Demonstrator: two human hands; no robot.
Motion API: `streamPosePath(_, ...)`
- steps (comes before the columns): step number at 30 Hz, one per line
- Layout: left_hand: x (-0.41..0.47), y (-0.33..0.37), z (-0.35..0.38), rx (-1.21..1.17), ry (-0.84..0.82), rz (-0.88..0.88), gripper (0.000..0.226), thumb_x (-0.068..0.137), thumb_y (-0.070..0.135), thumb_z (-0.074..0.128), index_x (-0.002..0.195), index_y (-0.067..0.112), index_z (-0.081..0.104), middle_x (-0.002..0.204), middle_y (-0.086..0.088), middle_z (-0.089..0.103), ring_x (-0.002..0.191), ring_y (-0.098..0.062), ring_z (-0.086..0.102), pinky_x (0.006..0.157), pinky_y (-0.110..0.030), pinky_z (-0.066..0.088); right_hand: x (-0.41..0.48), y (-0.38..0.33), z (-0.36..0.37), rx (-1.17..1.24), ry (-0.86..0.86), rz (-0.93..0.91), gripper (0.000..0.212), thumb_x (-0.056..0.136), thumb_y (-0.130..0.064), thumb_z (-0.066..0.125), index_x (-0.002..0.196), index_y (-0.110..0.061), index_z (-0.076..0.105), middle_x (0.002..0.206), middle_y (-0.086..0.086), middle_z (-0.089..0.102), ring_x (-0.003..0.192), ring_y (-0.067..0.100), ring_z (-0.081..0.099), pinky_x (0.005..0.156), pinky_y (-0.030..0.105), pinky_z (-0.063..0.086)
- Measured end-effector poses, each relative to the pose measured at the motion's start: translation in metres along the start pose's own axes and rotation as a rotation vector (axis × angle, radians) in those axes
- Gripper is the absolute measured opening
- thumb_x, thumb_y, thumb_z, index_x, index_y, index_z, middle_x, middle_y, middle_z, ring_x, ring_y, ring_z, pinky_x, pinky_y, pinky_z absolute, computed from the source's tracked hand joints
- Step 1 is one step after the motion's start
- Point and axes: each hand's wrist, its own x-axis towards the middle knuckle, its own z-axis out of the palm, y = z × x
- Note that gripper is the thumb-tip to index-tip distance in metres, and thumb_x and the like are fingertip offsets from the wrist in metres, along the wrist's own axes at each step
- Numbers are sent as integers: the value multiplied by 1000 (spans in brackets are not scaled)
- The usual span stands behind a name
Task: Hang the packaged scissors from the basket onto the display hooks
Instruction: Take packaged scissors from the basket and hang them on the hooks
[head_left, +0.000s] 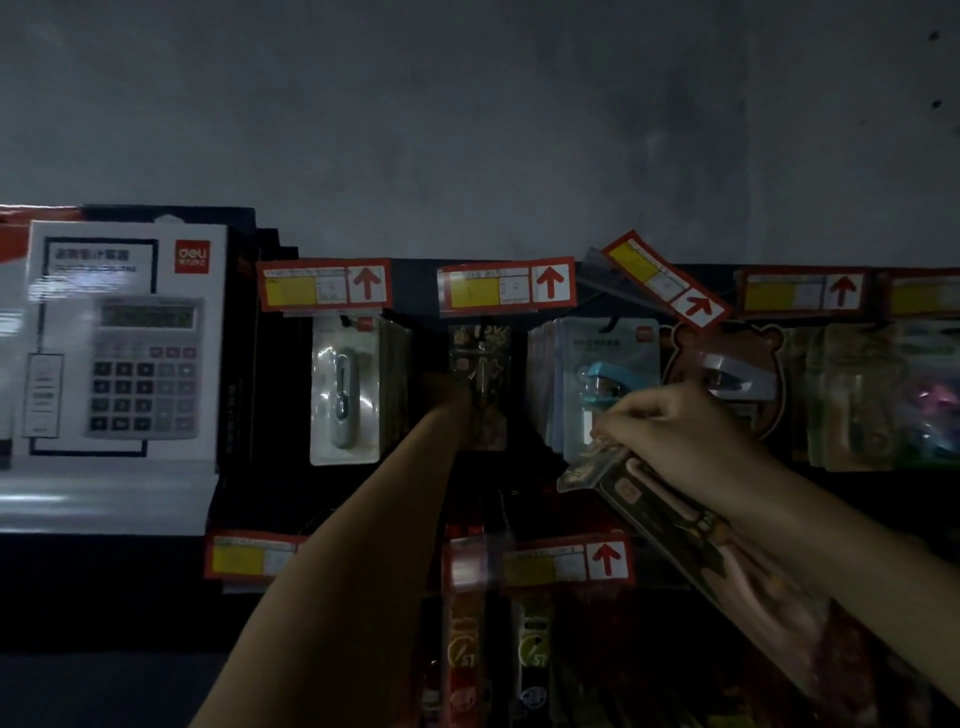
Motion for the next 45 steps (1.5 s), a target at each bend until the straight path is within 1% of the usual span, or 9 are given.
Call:
streamPosePath(2,1,1,2,-10,31,17,53,82,33,66,132,19,55,132,-12,61,122,-37,61,101,-50,52,0,-1,0,-9,-4,-2,28,94,-31,68,74,-15,78,74,6,74,75,23,72,77,40,57)
streamPosePath(5,-85,38,-13,82,107,147,42,93,17,67,131,1,57,123,-9,62,121,-28,59,97,-38,51,-1,-2,-1,-15,-17,-3,28,95,-31,67,78,-13,78,80,10,75,78,25,72,78,42,57)
streamPosePath(9,-126,50,-16,403,93,246,49,102,23,57,146,7,42,143,-16,51,132,-35,52,104,-41,45,-3,-3,-1,-22,-25,2,25,94,-32,67,76,-18,78,76,7,74,77,25,71,79,43,57)
streamPosePath(13,-143,53,-14,720,40,397,44,104,34,48,145,18,39,146,-15,46,125,-35,54,99,-45,48,-4,-3,-1,-29,-36,-2,24,93,-33,67,76,-19,78,75,8,74,76,29,71,78,48,58)
streamPosePath(16,-144,48,-17,952,-74,570,66,95,36,64,151,32,29,160,-10,27,142,-37,35,111,-54,40,-7,-2,-1,-44,-29,-11,23,92,-34,67,74,-24,77,69,3,73,69,23,72,74,46,58)
streamPosePath(19,-143,45,-20,1306,-139,708,101,86,43,73,160,35,4,168,-5,-8,153,-41,-1,118,-61,27,-9,-4,-3,-44,-42,-15,24,93,-33,67,73,-23,76,67,6,72,63,22,71,71,47,58)
streamPosePath(22,-137,45,-20,1326,-163,677,104,88,54,67,161,37,-5,168,-1,-17,154,-38,-10,120,-64,17,-9,-5,-5,-50,-42,-17,23,93,-33,67,74,-24,76,66,3,72,61,18,71,70,45,58)
streamPosePath(27,-119,41,-19,1380,-134,668,98,90,54,64,161,38,-1,169,0,-18,153,-40,-18,120,-67,14,-8,-9,-10,-69,-37,-29,21,95,-34,67,78,-25,76,68,2,74,59,10,70,67,39,58)
streamPosePath(45,-117,41,-21,1340,-160,743,102,88,53,66,161,34,-2,169,-3,-15,153,-43,-10,117,-66,26,-7,14,-12,-53,43,-6,22,95,-31,65,77,-25,78,72,-7,73,69,10,70,73,37,57)
